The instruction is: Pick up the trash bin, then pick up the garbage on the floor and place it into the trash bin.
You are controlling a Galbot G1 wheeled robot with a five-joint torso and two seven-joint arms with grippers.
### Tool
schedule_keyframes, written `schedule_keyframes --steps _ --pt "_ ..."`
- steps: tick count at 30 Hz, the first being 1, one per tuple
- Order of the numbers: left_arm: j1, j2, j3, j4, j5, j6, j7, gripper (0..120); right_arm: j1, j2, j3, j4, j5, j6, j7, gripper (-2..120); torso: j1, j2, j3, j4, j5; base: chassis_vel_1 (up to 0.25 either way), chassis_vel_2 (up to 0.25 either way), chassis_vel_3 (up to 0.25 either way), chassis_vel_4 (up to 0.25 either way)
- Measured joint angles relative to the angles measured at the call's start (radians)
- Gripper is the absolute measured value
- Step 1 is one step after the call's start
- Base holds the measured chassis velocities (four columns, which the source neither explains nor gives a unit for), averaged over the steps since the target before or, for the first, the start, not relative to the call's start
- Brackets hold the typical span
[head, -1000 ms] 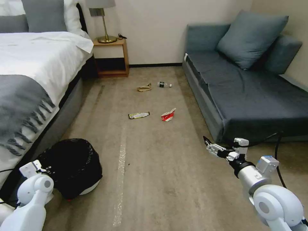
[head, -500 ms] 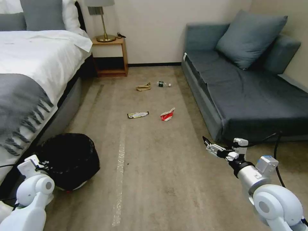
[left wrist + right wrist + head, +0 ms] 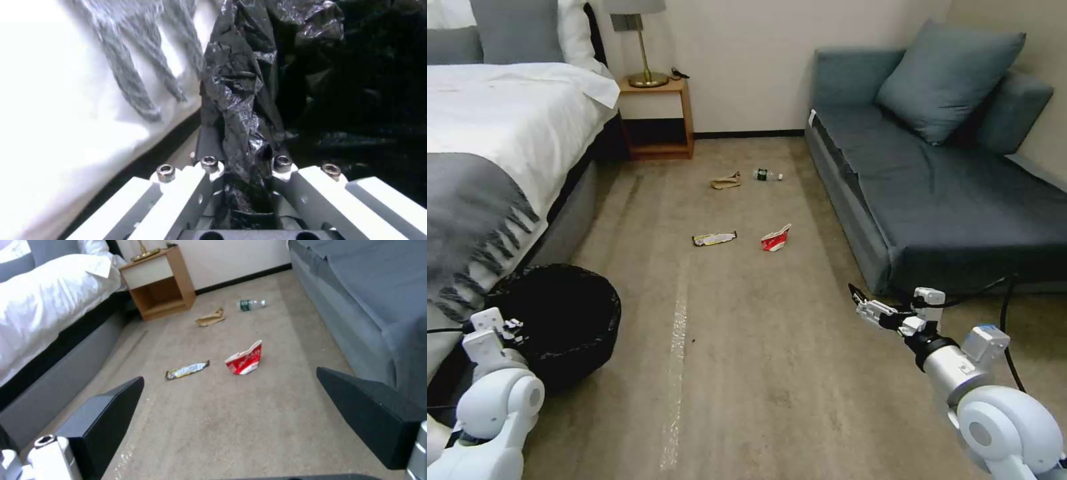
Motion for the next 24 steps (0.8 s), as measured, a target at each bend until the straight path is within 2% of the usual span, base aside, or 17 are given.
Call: schedule_keyframes --steps 5,24 --pt "0.017 -0.006 -0.005 -0.009 0.031 -0.017 0.009 7 -0.009 0.004 -0.006 0.003 -0.009 0.002 -0.005 100 0.000 0.000 0.000 0.0001 -0.0001 0.000 0.000 0.000 0.000" --pt "0.027 0.006 -0.008 -0.006 0.030 -0.043 0.019 7 -0.026 0.004 -0.005 0.010 -0.033 0.019 -0.010 100 0.000 0.000 0.000 0.0001 -0.0001 0.000 0.000 0.000 0.000"
